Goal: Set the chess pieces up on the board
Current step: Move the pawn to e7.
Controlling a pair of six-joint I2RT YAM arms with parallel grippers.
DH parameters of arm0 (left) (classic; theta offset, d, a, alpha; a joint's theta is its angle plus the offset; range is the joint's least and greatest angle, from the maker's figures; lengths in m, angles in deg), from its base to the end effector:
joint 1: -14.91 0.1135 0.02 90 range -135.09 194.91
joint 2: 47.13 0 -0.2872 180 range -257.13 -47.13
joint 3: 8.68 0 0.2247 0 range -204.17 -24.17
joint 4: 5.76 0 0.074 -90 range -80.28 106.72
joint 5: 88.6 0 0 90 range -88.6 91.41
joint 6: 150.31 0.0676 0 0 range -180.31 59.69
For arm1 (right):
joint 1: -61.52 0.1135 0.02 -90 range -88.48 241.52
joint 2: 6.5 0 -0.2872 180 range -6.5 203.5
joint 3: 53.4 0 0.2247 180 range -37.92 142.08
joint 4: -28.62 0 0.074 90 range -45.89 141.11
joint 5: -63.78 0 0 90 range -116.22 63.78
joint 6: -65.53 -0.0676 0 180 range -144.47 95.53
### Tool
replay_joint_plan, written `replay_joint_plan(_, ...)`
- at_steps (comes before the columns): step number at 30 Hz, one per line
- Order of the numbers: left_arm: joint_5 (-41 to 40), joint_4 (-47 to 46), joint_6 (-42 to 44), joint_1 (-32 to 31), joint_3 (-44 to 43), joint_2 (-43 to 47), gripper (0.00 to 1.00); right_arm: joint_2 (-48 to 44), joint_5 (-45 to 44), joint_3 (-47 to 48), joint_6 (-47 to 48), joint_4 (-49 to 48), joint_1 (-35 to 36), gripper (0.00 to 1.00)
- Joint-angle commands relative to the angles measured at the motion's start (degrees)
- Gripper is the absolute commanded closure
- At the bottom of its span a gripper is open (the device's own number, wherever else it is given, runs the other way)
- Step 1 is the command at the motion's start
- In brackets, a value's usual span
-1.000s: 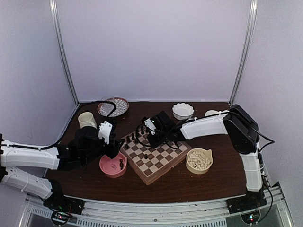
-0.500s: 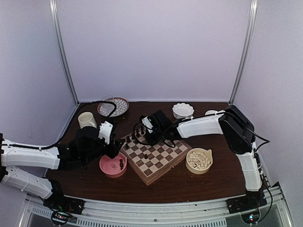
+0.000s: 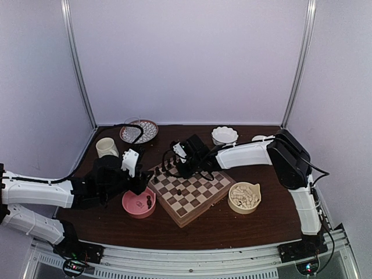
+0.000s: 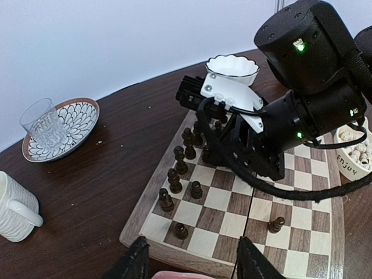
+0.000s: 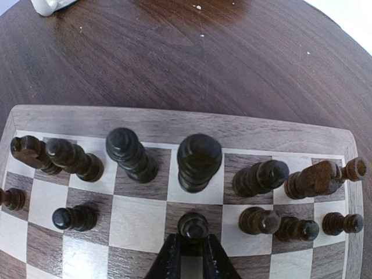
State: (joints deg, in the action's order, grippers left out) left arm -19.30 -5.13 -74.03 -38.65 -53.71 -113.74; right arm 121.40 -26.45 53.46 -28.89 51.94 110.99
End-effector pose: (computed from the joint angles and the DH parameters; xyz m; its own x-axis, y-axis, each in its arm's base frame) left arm 0.1630 -0.1805 0.2426 -0.3505 0.1012 -0.9311 0.4890 0.8677 -0.0898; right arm 0.3299 0.3855 0.1605 -0.5114 -0.4796 -0.7131 -0.7209 0.6910 0.0523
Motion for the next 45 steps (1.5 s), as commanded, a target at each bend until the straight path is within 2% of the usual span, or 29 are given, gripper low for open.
replay_joint_plan(1,-0.27,-0.46,0.34,0.23,-1.73,-0.36,0.48,2.2,0.09,1.55,0.13,2.28,-0.34,0.84)
replay_joint_plan(8,-0.71,-0.2,0.3,0.23,-1.51,0.36,0.48,-0.19,1.33,-0.23,0.41,1.09,-0.34,0.71)
replay_joint_plan(16,-2.01,-0.35,1.12,0.22,-1.22,0.52,0.48,-8.03,2.59,-5.22,1.03,0.53,0.41,0.68)
replay_joint_plan(27,-2.54,0.11,1.66,0.29,-0.87,1.27,0.48,-23.69,1.69,-19.55,7.57,2.58,9.25,0.6)
replay_joint_plan(37,-2.4,0.49,1.7,0.21,-0.83,1.78,0.48,-19.27,2.54,-16.26,8.76,9.72,11.52,0.58)
replay_joint_plan(45,-1.88,0.22,1.58,0.23,-0.52,2.16,0.48,-13.05,2.31,-12.63,8.01,10.6,11.52,0.57)
